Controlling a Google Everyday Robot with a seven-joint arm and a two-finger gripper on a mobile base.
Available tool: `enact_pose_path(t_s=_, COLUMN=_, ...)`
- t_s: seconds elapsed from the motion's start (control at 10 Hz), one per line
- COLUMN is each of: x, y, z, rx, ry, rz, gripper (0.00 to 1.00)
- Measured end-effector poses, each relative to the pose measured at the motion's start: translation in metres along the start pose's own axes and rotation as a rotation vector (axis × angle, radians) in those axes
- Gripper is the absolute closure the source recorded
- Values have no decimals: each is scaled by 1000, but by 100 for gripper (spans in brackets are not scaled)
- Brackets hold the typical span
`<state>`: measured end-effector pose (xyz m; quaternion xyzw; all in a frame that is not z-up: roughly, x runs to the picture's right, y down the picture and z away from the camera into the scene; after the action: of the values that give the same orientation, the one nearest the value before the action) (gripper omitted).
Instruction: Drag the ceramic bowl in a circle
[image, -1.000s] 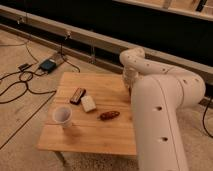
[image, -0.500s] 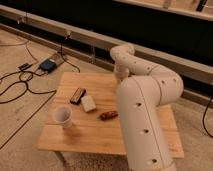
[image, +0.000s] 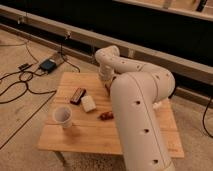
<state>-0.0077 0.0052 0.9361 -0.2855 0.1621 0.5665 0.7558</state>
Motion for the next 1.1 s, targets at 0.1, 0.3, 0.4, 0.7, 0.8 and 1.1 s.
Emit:
enact_pose_path(t_s=0.1, x=11, y=2, z=1, rx=-4, ry=10, rz=-7, gripper=100)
enact_pose_path(t_s=0.3, x=36, y=-15, z=6, rx=5, ry=38, rz=42, gripper=100)
enact_pose_path(t_s=0.4, x=45, y=-24, z=7, rx=10, ry=45, rz=71, gripper=96)
enact_pose_path(t_s=0.7, x=54, y=-40, z=6, rx=16, ry=33, rz=130, gripper=68)
enact_pose_path(t_s=0.8, x=56, y=-42, z=4, rx=25, ry=28, rz=131, gripper=57)
enact_pose_path(t_s=1.1, x=63, y=-43, z=4, rx=48, ry=28, rz=125, gripper=33)
